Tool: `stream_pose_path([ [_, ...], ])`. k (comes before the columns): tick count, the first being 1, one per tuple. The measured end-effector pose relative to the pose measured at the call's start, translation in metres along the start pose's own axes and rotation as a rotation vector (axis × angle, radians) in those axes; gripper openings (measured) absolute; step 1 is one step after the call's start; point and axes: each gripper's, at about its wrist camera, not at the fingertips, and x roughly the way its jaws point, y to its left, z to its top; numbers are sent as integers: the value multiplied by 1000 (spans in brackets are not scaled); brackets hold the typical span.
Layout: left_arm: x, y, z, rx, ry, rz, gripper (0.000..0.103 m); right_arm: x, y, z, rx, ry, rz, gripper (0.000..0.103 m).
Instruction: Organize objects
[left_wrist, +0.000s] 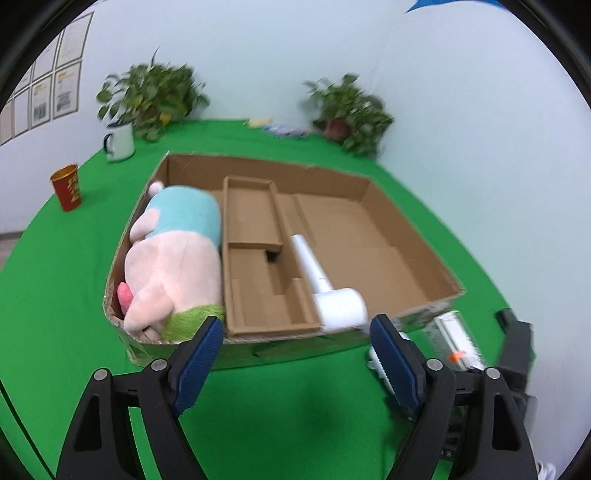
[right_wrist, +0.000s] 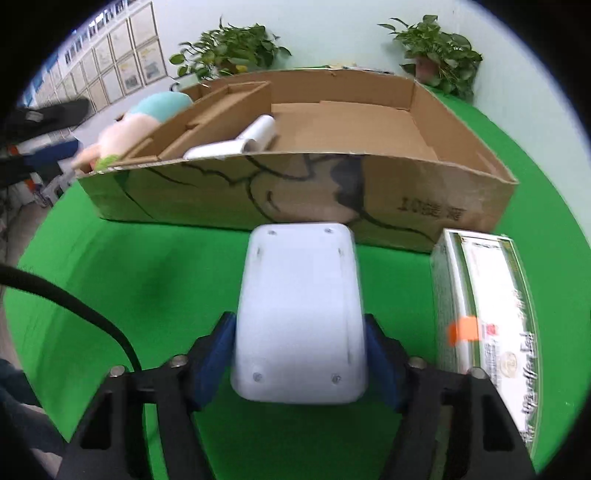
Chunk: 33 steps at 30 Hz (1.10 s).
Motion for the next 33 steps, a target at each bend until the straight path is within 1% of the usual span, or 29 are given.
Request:
stream_pose_path([
  [1, -4, -2, -4, 10, -7, -25, 81, -7, 2, -6, 35, 1, 27, 66],
  [2, -4, -5, -15, 34, 5, -72, 81, -15, 1, -14, 64, 6, 48, 66],
  [3, -2, -8, -22, 42, 23, -87, 81, -22, 8, -24, 84, 10, 77, 66],
  [4, 2, -10, -32, 44, 60, -115, 81, -27, 5, -29, 82, 6, 94, 70],
  [5, 9, -11, -44, 33, 111, -167, 81, -31, 9, -34, 66, 5, 102, 76],
  [6, 15, -12, -53, 12, 150, -218, 81, -37, 22, -43, 38, -2, 92, 84],
  [7, 25, -13, -66, -30, 220, -313, 81, -42, 32, -48, 13, -14, 74, 85],
  [8, 35, -15, -74, -62, 276, -382, 81, -44, 37, -50, -3, -22, 61, 85],
  [11, 54, -25, -84, -103, 359, -475, 81, -49, 58, -50, -56, -63, 45, 85],
  [13, 67, -33, -83, -137, 393, -538, 81, -45, 73, -46, -72, -78, 31, 85],
  [15, 80, -36, -81, -171, 425, -562, 80, -39, 83, -41, -76, -79, 13, 85],
  [16, 87, -35, -78, -189, 443, -559, 77, -36, 86, -41, -74, -75, 11, 85],
  [20, 92, -35, -79, -226, 440, -567, 75, -20, 115, -37, -66, -48, 18, 85],
  [21, 91, -36, -82, -230, 435, -568, 72, -18, 122, -36, -65, -46, 21, 85],
  [22, 91, -36, -83, -231, 434, -564, 66, -17, 127, -35, -63, -47, 14, 85],
  [24, 93, -36, -84, -239, 444, -560, 59, -16, 137, -34, -55, -51, 6, 84],
  [26, 92, -36, -84, -238, 441, -544, 53, -12, 145, -32, -41, -36, 0, 84],
  [28, 92, -34, -86, -245, 444, -537, 44, -12, 155, -31, -48, -35, -19, 84],
  [29, 92, -32, -87, -249, 447, -536, 42, -12, 162, -31, -55, -32, -33, 84],
  [31, 91, -29, -89, -252, 448, -530, 31, -13, 173, -32, -66, -30, -55, 84],
  [33, 89, -26, -92, -259, 447, -526, 27, -13, 187, -32, -62, -34, -68, 84],
])
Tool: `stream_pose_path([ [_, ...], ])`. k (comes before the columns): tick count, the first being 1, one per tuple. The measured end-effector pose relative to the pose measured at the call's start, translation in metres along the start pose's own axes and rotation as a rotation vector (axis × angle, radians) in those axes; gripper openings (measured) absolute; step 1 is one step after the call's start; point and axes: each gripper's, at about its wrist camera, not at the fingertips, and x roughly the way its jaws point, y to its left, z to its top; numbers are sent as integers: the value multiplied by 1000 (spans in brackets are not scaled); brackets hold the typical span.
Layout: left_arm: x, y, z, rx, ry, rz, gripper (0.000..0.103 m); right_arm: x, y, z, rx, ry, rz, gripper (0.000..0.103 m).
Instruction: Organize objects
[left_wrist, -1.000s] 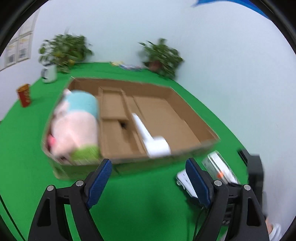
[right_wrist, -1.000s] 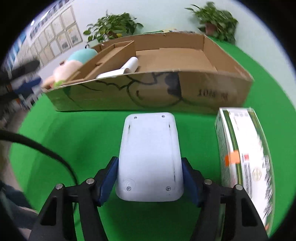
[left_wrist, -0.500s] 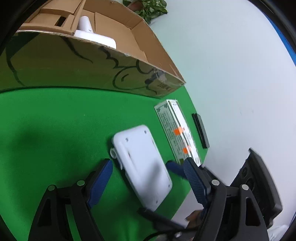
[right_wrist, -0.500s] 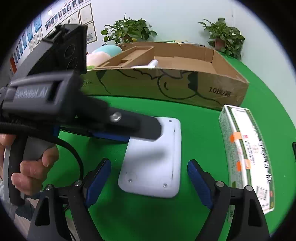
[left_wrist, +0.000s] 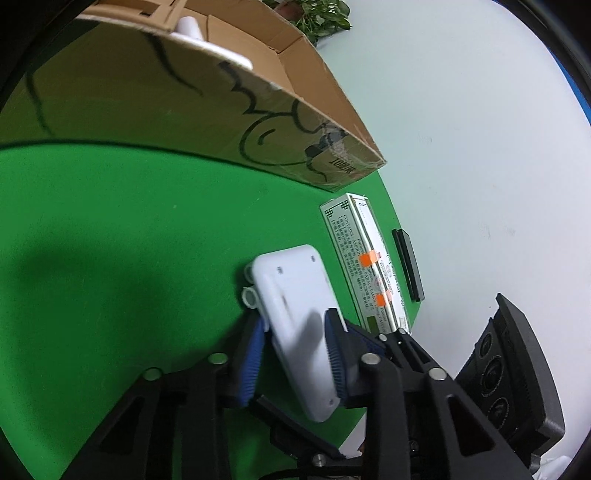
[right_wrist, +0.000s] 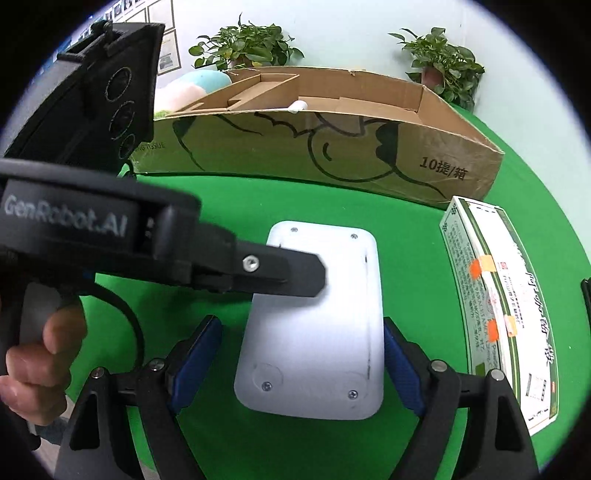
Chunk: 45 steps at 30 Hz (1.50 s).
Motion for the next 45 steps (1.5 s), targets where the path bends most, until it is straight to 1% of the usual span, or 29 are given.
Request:
stream_pose_path([
  [1, -1, 2, -2, -6, 0, -1, 25, -2, 6, -1, 3, 0, -5, 84],
  [3, -4, 3, -5, -13, -3, -5, 24, -3, 20, 1, 9, 0, -6, 84],
  [8, -11, 0, -16, -17, -10, 15, 24, -16, 39, -5, 13, -6, -34, 70],
  [9, -12, -1, -19, -16, -12, 19, 24, -18, 44, -5, 15, -10, -42, 65],
  [14, -18, -9, -25, 4, -15, 41, 24, -26, 57, 0, 28, -5, -49, 64],
  [15, -20, -13, -24, 7, -22, 37, 24, -36, 55, 1, 24, -18, -53, 64],
  [16, -28, -20, -22, 27, -38, 36, 24, -45, 65, 8, 27, -47, -58, 64],
  [17, -32, -28, -17, 49, -51, 38, 24, -51, 64, 12, 30, -67, -63, 64],
  [18, -25, -43, -21, 74, -67, 42, 24, -62, 55, 12, 35, -93, -71, 64],
  [21, -48, -69, -7, 151, -124, 42, 24, -85, 71, 32, 54, -180, -93, 64],
  [23, -59, -84, 1, 194, -155, 44, 23, -90, 60, 46, 55, -230, -101, 64],
  [24, -61, -91, 0, 213, -170, 48, 23, -96, 71, 53, 56, -250, -102, 64],
  [25, -69, -100, 8, 237, -190, 54, 23, -103, 86, 63, 56, -271, -101, 64],
  [26, -74, -107, 13, 250, -205, 56, 23, -108, 88, 74, 51, -291, -100, 64],
  [27, -74, -122, 17, 265, -224, 59, 23, -118, 101, 83, 41, -317, -103, 64],
  [28, -81, -129, 22, 284, -245, 57, 23, -133, 101, 85, 34, -341, -108, 64],
  [29, -91, -138, 30, 304, -271, 53, 23, -148, 87, 75, 32, -356, -110, 64],
  [30, -96, -142, 34, 313, -282, 54, 23, -150, 87, 88, 29, -375, -112, 64],
  [32, -111, -168, 55, 355, -315, 66, 23, -168, 94, 97, 27, -410, -109, 64],
  [33, -116, -175, 62, 368, -325, 71, 23, -174, 107, 108, 22, -427, -107, 64],
  [35, -131, -192, 77, 389, -338, 77, 23, -194, 89, 102, 22, -444, -100, 64],
  [36, -137, -202, 92, 396, -343, 78, 23, -197, 104, 112, 21, -454, -99, 64],
  [37, -141, -211, 112, 403, -348, 81, 23, -194, 97, 125, 20, -463, -109, 64],
  [38, -150, -223, 122, 409, -352, 82, 23, -197, 111, 136, 17, -471, -109, 64],
  [40, -159, -233, 146, 413, -359, 82, 23, -200, 143, 156, 9, -478, -112, 64],
  [41, -163, -236, 154, 413, -362, 82, 23, -193, 138, 169, 5, -479, -112, 64],
  [42, -165, -239, 166, 411, -361, 85, 23, -186, 124, 179, 4, -476, -110, 64],
  [44, -169, -243, 184, 405, -357, 87, 23, -184, 149, 190, 4, -464, -107, 64],
  [45, -170, -244, 192, 398, -354, 87, 23, -179, 137, 201, 6, -457, -105, 64],
])
